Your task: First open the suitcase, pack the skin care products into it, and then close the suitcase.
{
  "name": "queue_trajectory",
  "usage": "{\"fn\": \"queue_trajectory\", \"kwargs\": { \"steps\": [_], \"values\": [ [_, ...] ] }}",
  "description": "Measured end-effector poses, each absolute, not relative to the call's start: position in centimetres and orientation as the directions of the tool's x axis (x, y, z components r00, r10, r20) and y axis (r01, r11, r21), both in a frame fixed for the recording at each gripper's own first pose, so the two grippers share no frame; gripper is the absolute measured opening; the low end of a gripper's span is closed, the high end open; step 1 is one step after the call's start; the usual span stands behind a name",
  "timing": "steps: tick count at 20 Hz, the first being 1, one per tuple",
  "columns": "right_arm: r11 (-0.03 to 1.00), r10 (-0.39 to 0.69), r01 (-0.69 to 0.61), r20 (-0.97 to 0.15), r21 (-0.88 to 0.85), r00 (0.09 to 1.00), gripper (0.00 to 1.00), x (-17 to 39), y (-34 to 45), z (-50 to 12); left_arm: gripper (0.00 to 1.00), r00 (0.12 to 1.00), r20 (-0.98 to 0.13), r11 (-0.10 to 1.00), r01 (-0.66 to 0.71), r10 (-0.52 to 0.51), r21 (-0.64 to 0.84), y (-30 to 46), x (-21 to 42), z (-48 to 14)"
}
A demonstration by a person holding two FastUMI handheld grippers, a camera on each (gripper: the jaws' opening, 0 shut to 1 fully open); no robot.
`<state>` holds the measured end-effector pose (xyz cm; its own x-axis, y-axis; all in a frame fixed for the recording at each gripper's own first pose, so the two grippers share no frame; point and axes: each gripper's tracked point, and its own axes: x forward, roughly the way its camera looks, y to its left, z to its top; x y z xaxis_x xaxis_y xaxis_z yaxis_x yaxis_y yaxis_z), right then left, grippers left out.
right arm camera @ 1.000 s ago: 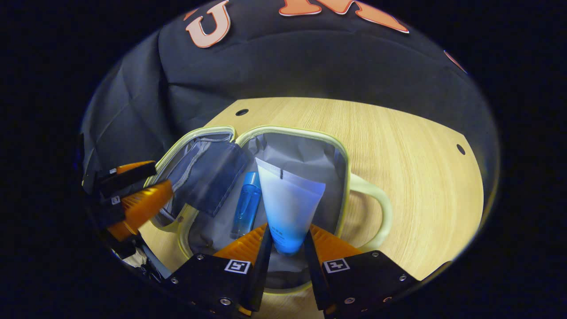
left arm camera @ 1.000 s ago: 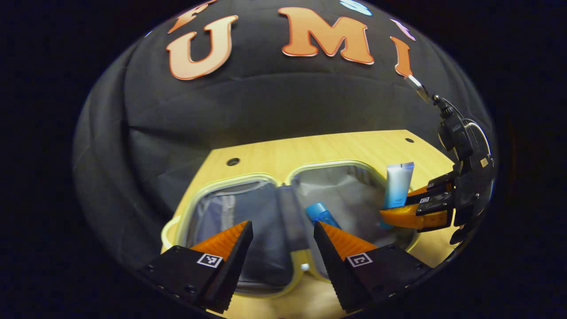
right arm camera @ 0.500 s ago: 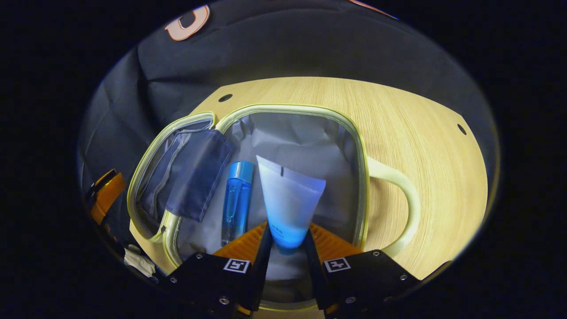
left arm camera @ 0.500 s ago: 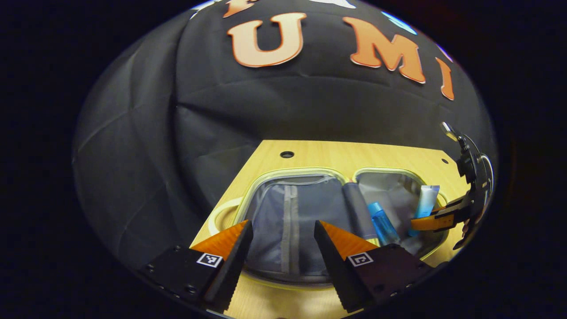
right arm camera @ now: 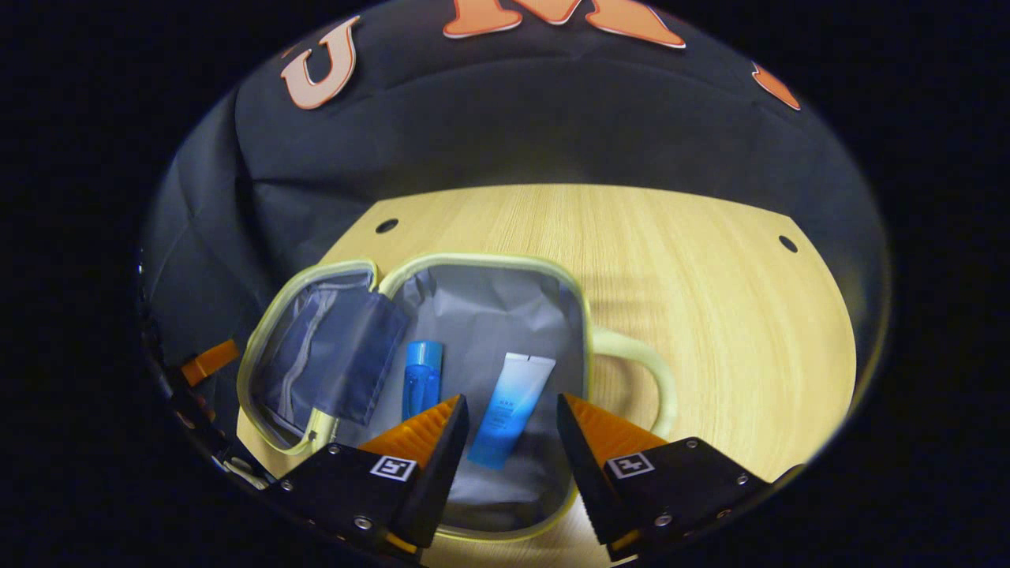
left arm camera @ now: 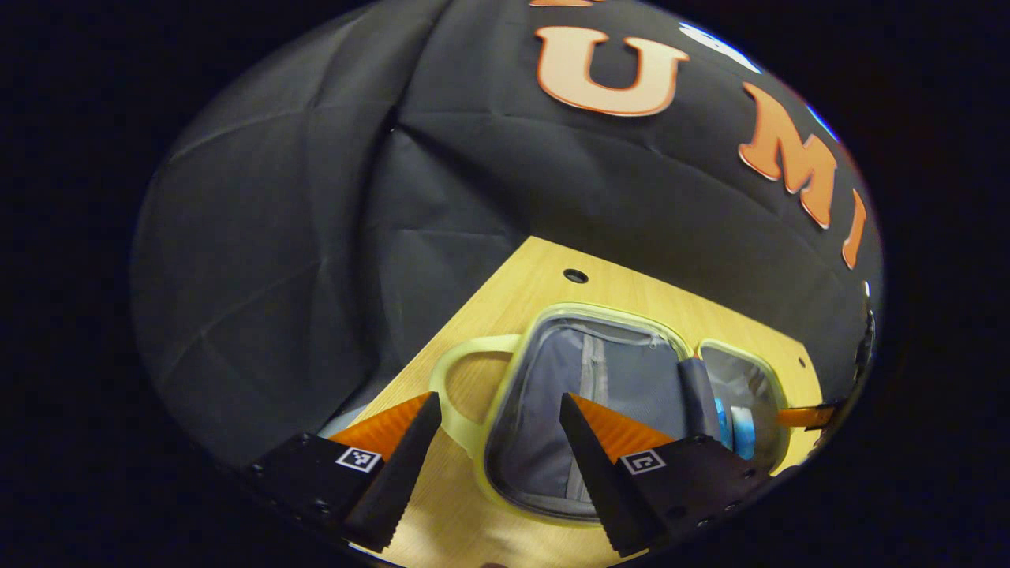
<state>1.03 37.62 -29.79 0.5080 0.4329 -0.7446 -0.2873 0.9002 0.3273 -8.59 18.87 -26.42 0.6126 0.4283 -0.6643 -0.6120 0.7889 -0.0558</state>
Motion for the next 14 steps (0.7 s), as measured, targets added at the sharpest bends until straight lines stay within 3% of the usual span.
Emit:
{"fn": "queue_trajectory", "kwargs": {
  "steps": [4, 10, 11, 13, 14],
  "values": [
    [0.909, 0.417, -0.27, -0.704, 0.318, 0.575, 0.85, 2.2, 35.1, -26.7, 0.94, 0.626, -0.66, 0.737, -0.657, 0.415, -0.16, 21.2, -8.0, -27.9],
    [0.924, 0.382, -0.275, -0.643, 0.266, 0.663, 0.87, 3.5, 31.6, -22.2, 0.96, 0.672, -0.666, 0.551, -0.706, 0.324, -0.445, 21.6, -7.8, -31.8],
    [0.927, 0.375, -0.272, -0.637, 0.259, 0.673, 0.87, 3.7, 31.1, -21.6, 0.87, 0.691, -0.65, 0.517, -0.7, 0.316, -0.492, 21.7, -7.4, -31.7],
    [0.93, 0.369, -0.263, -0.629, 0.258, 0.685, 0.87, 4.0, 30.5, -20.9, 0.86, 0.716, -0.63, 0.44, -0.69, 0.301, -0.574, 22.2, -7.2, -31.6],
    [0.932, 0.363, -0.255, -0.626, 0.259, 0.69, 0.87, 4.1, 30.1, -20.6, 0.81, 0.732, -0.616, 0.401, -0.678, 0.292, -0.616, 22.5, -7.1, -31.8]
  ]
}}
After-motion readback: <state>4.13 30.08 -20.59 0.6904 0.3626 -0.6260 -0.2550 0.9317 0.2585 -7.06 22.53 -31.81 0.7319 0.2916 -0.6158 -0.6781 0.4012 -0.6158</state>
